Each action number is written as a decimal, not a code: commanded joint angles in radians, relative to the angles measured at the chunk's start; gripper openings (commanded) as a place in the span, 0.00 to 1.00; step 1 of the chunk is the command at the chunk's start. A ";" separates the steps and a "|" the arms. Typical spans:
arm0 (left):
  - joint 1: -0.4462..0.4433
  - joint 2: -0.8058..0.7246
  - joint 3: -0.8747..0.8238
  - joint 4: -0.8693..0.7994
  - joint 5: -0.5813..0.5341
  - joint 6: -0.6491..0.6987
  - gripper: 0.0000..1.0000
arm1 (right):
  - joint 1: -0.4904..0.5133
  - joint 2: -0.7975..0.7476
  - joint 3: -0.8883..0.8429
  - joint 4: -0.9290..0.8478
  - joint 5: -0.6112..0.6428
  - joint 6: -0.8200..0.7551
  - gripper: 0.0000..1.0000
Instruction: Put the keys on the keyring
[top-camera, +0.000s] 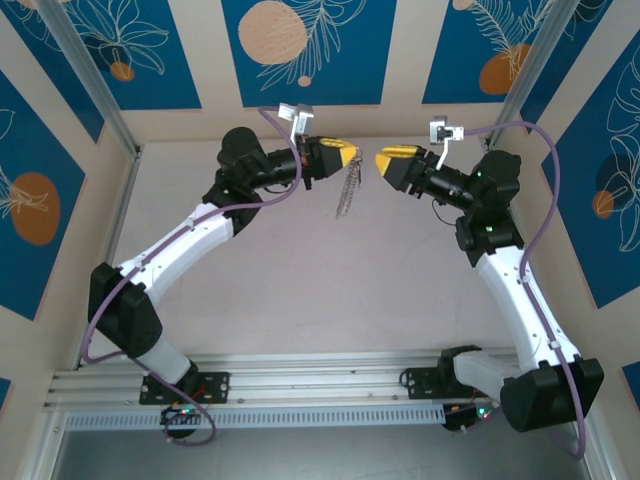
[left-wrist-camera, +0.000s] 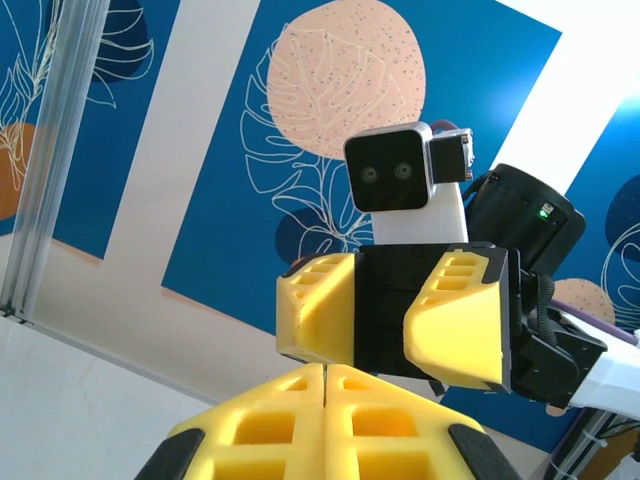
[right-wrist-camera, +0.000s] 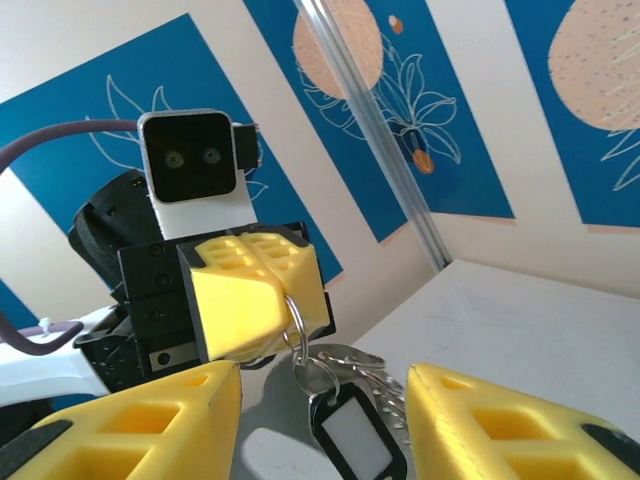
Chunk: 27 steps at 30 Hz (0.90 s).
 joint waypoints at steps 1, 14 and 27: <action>-0.009 -0.007 0.021 0.047 0.026 -0.013 0.00 | 0.007 0.008 0.007 0.096 -0.059 0.049 0.47; -0.010 -0.010 0.024 0.053 0.029 -0.019 0.00 | 0.073 0.049 0.045 0.058 -0.041 0.001 0.43; -0.013 -0.013 0.015 0.060 0.035 -0.024 0.00 | 0.092 0.078 0.080 0.035 -0.035 -0.016 0.20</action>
